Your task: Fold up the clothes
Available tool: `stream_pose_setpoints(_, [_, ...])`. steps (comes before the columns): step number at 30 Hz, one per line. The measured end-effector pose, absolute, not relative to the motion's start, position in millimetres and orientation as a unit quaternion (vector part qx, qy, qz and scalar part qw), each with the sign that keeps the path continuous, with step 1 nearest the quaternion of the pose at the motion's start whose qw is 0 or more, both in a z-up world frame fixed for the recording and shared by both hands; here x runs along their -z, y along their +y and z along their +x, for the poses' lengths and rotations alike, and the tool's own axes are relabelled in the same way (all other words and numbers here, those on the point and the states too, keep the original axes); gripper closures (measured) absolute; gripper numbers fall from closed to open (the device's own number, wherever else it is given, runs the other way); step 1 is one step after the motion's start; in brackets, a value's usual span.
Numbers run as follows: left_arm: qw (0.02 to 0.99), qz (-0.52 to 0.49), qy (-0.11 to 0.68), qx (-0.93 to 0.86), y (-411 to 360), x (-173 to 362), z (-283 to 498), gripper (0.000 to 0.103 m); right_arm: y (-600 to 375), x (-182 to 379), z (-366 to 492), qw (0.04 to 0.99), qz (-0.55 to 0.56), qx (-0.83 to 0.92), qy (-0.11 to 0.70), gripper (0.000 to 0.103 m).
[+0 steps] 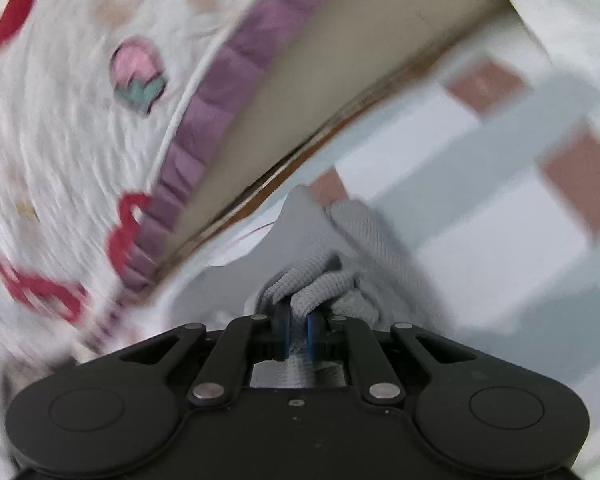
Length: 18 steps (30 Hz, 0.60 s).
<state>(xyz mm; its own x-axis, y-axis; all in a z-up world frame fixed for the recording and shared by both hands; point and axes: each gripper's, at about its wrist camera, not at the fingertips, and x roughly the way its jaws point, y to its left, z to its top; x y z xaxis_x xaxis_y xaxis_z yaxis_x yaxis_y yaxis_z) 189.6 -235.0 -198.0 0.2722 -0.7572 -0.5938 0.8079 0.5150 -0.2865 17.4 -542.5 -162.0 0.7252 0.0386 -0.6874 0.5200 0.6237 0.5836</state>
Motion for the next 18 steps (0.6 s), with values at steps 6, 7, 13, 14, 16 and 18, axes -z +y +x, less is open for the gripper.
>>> stream_pose_setpoints(6, [0.795, 0.009, 0.371, 0.480, -232, 202, 202, 0.097, -545, 164, 28, 0.850, 0.392, 0.119, 0.332, 0.093])
stream_pose_setpoints(7, [0.791, 0.004, 0.381, 0.478, -232, 204, 204, 0.097, -546, 165, 30, 0.849, 0.390, 0.118, 0.337, 0.093])
stream_pose_setpoints(13, [0.786, -0.003, 0.403, 0.469, -234, 211, 208, 0.097, -556, 159, 27, 0.834, 0.439, 0.090, 0.324, 0.089])
stream_pose_setpoints(14, [0.786, -0.002, 0.403, 0.469, -234, 211, 207, 0.097, -554, 155, 24, 0.831, 0.445, 0.087, 0.323, 0.088])
stream_pose_setpoints(16, [0.785, -0.006, 0.404, 0.469, -234, 211, 207, 0.097, -540, 137, 13, 0.836, 0.438, 0.096, 0.317, 0.086])
stream_pose_setpoints(18, [0.784, -0.007, 0.405, 0.471, -234, 212, 209, 0.097, -522, 117, -5, 0.854, 0.408, 0.117, 0.301, 0.075])
